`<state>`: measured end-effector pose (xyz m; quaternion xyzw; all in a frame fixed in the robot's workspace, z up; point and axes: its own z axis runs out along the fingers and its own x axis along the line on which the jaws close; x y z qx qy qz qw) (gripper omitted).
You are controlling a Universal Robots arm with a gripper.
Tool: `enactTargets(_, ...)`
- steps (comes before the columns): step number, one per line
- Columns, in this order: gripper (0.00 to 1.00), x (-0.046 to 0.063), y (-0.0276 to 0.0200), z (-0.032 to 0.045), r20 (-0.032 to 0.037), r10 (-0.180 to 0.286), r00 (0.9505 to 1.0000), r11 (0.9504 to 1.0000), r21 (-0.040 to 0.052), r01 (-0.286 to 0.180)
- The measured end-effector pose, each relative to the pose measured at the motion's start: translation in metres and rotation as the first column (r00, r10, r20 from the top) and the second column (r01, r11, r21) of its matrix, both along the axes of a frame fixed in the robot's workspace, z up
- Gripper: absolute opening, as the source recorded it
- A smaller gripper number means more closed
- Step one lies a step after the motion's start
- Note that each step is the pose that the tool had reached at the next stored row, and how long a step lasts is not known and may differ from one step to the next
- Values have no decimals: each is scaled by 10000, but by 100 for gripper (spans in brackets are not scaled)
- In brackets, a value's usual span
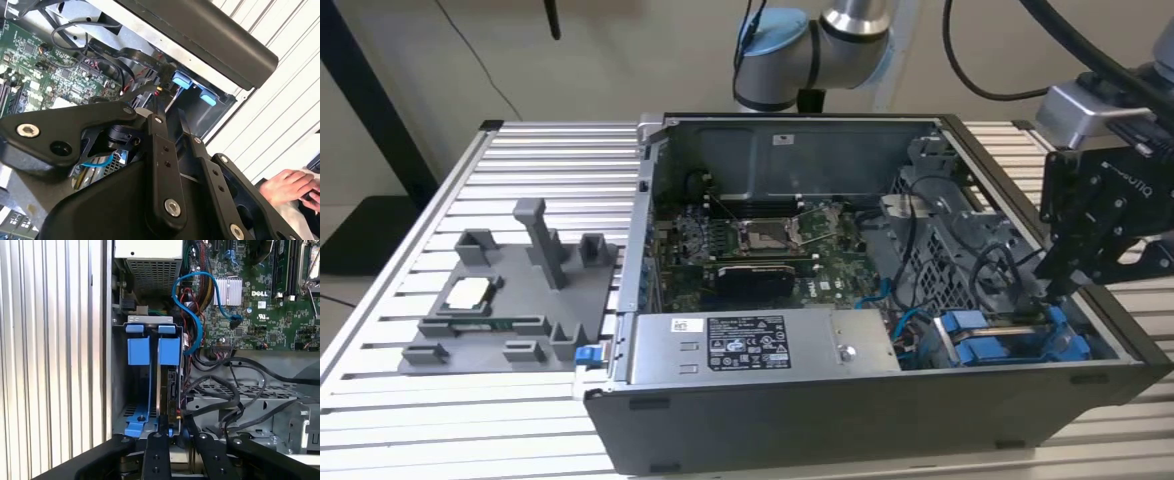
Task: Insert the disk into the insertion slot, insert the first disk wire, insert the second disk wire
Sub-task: 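Insert the second disk wire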
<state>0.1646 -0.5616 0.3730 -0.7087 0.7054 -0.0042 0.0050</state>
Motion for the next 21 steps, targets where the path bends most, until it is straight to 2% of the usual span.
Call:
enactTargets(7, 26, 4, 1, 114, -52, 1, 10000, 10000, 1, -1)
enactTargets(11, 26, 28, 1, 118, -67, 1, 10000, 10000, 0, -1)
enactTargets(15, 26, 102, 1, 118, -100, 1, 10000, 10000, 0, -1)
enactTargets(21, 26, 231, 1, 118, -230, 1, 9997, 10000, 0, -1)
